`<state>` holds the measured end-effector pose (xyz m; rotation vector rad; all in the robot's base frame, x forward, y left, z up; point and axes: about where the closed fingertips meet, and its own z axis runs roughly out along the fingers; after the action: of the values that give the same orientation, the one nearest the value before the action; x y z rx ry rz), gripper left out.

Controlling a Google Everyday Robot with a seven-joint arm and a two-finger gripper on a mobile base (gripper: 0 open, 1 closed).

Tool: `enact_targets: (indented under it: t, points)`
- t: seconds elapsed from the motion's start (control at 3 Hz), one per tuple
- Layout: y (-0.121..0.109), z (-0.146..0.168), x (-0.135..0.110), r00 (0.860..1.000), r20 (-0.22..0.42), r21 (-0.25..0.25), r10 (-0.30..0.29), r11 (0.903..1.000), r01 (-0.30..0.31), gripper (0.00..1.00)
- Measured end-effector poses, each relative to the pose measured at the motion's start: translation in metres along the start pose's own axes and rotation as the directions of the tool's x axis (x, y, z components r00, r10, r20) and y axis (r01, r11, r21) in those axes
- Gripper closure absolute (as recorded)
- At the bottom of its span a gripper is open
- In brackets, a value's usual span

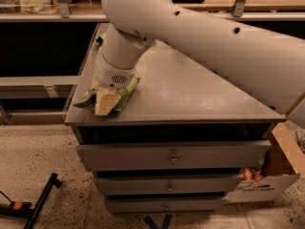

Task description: Pick green jalapeno chip bag

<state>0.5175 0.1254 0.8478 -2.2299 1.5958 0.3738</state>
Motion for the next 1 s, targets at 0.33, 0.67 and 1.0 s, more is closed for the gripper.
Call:
enact_targets:
  t: [0.33, 0.67, 1.0]
  points:
    - [0.000, -0.005, -0.001, 0.998, 0.065, -0.019, 0.006, 0.9998, -0.005, 0.88]
    - [-0.001, -0.017, -0.004, 0.993, 0.115, -0.033, 0.021, 0.9993, -0.017, 1.00]
    - [-0.005, -0.039, -0.005, 0.990, 0.141, -0.006, 0.022, 0.9997, -0.022, 1.00]
